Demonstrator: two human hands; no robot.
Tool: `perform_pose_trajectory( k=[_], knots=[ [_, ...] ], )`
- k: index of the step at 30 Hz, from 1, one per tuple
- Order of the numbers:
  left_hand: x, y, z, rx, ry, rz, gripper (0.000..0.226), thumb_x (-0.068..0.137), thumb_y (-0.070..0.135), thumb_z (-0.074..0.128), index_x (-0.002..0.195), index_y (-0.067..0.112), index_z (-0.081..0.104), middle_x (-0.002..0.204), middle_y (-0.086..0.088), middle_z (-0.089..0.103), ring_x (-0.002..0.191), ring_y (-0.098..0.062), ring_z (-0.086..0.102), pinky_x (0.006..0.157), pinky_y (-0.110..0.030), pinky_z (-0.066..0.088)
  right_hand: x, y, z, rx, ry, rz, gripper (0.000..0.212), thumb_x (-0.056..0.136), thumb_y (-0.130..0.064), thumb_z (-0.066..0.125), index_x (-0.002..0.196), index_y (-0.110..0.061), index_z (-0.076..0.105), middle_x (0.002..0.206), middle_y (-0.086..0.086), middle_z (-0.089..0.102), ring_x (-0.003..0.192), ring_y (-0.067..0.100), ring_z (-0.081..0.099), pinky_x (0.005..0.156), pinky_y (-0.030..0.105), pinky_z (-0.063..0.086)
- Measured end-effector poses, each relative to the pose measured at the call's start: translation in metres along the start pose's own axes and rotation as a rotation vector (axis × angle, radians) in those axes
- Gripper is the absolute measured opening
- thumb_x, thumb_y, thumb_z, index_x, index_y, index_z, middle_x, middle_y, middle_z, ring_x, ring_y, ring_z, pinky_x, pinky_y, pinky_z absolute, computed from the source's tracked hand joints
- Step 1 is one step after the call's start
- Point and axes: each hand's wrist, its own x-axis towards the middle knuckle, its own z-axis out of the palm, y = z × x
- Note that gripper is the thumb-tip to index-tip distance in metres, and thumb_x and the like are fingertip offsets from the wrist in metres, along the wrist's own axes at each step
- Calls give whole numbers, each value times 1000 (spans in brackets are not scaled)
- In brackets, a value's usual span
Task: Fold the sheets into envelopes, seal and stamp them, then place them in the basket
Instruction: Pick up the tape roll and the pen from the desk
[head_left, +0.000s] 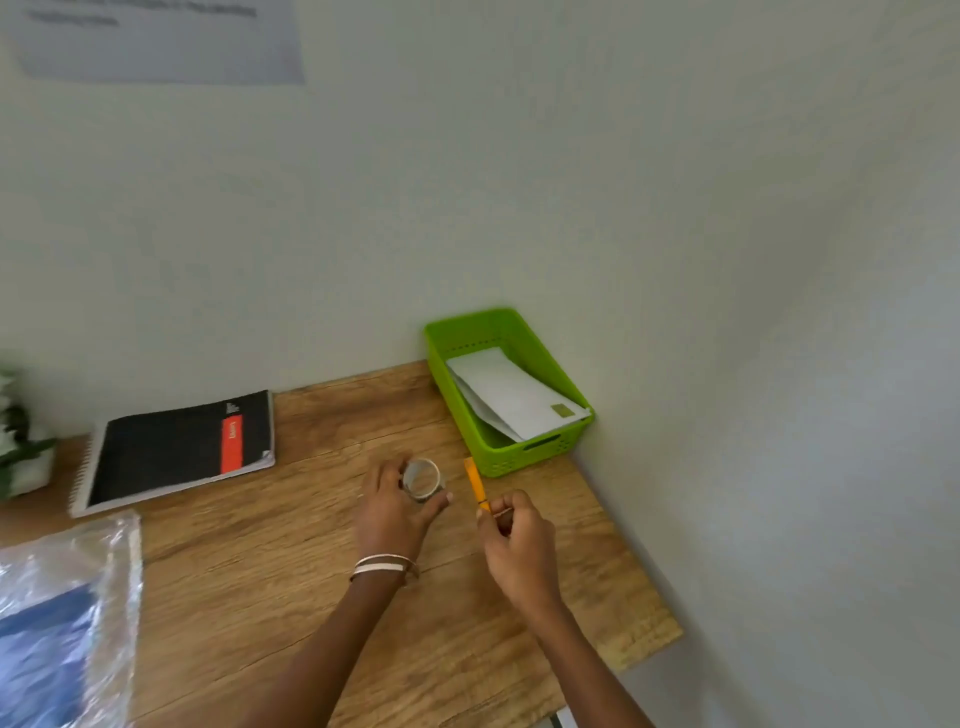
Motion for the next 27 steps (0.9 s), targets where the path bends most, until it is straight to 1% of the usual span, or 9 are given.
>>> perform_pose_trajectory(
  k=[3, 6, 9, 12, 14, 18, 21, 24, 27],
  knots=[
    [23, -21, -31, 92, 72, -106, 64, 59, 42, 83, 113, 14, 60, 110, -5, 57, 100, -25, 55, 82, -40, 47, 11, -22, 33, 15, -44, -118, 10, 92, -22, 58, 97, -13, 61, 77, 0, 65, 66, 12, 59, 61, 23, 42],
    [47, -36, -55, 126, 77, -201, 64, 60, 41, 83, 113, 15, 59, 113, -5, 53, 99, -25, 55, 84, -40, 48, 32, -39, 68, -53, -72, -174, 22, 97, -18, 49, 115, -10, 59, 98, 7, 65, 89, 21, 60, 71, 27, 41],
    [72, -51, -65, 130, 49, -222, 63, 61, 33, 84, 115, 12, 58, 115, -9, 51, 104, -26, 52, 88, -32, 41, 61, -53, 100, -155, -106, -178, 29, 96, -10, 46, 123, -9, 57, 111, 12, 59, 103, 27, 55, 78, 29, 38],
    [97, -59, -61, 149, 10, -220, 64, 62, 30, 83, 117, 12, 57, 117, -10, 52, 107, -29, 53, 87, -33, 42, 91, -63, 121, -227, -66, -168, 25, 95, -9, 47, 115, -4, 61, 111, 14, 56, 102, 28, 54, 78, 29, 37],
    [114, -60, -52, 124, -13, -219, 72, 62, 29, 83, 125, 12, 52, 121, -11, 54, 111, -30, 52, 91, -35, 42, 110, -66, 133, -232, -7, -173, 23, 94, -9, 49, 110, 0, 63, 107, 17, 58, 100, 32, 55, 81, 33, 38],
    [140, -62, -27, 67, -22, -188, 83, 60, 28, 85, 132, 12, 47, 123, -12, 58, 113, -29, 53, 95, -39, 43, 135, -62, 154, -270, 135, -244, 15, 89, -7, 56, 94, 3, 67, 92, 20, 61, 88, 37, 57, 76, 38, 41],
    [149, -64, -13, 80, 16, -184, 80, 64, 24, 82, 133, 11, 45, 123, -12, 57, 114, -29, 52, 97, -38, 40, 145, -53, 163, -337, 243, -291, 21, 87, -13, 52, 82, 1, 66, 81, 18, 60, 77, 35, 57, 72, 34, 33],
    [152, -70, -4, 95, 51, -174, 79, 66, 22, 81, 134, 12, 43, 124, -11, 55, 114, -28, 51, 95, -37, 39, 149, -42, 168, -377, 241, -321, 29, 89, -21, 43, 87, -1, 65, 85, 15, 57, 81, 32, 54, 73, 34, 35],
    [153, -77, 0, 95, 71, -150, 78, 65, 25, 81, 133, 13, 44, 119, -9, 57, 111, -26, 51, 90, -34, 39, 152, -40, 173, -389, 236, -268, 17, 88, -13, 57, 94, 0, 66, 90, 17, 57, 85, 32, 53, 75, 38, 42]
  ],
)
